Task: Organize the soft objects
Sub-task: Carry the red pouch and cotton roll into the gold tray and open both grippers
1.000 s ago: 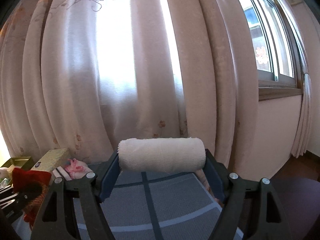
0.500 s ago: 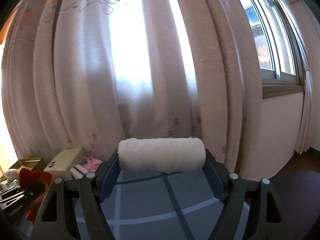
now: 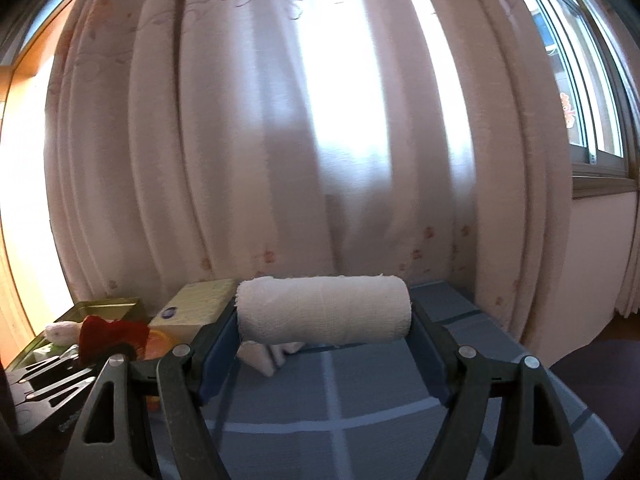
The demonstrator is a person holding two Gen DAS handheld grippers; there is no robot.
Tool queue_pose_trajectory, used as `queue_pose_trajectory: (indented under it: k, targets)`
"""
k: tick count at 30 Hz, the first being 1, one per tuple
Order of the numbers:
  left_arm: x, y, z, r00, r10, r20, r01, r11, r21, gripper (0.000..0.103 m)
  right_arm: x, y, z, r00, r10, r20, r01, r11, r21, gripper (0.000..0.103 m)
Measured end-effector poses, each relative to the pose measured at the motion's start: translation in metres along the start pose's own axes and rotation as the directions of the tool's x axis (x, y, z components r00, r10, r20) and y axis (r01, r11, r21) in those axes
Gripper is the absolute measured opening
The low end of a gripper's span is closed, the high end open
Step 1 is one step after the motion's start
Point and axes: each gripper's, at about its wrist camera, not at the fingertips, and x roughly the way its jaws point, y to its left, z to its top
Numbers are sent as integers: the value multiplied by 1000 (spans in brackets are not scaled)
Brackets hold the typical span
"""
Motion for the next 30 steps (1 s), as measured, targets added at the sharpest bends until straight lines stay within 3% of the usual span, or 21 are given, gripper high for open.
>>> queue_pose_trajectory:
  k: [19, 30]
  targets:
    - [-27, 50, 6, 998, 53, 45, -52, 998, -41, 14, -4, 74, -12, 991, 135, -18, -136, 988, -80, 79]
    - [-45, 97, 12, 988, 136, 69, -130, 987, -92, 14, -1, 129, -19, 966, 257, -27, -258, 958, -124, 79]
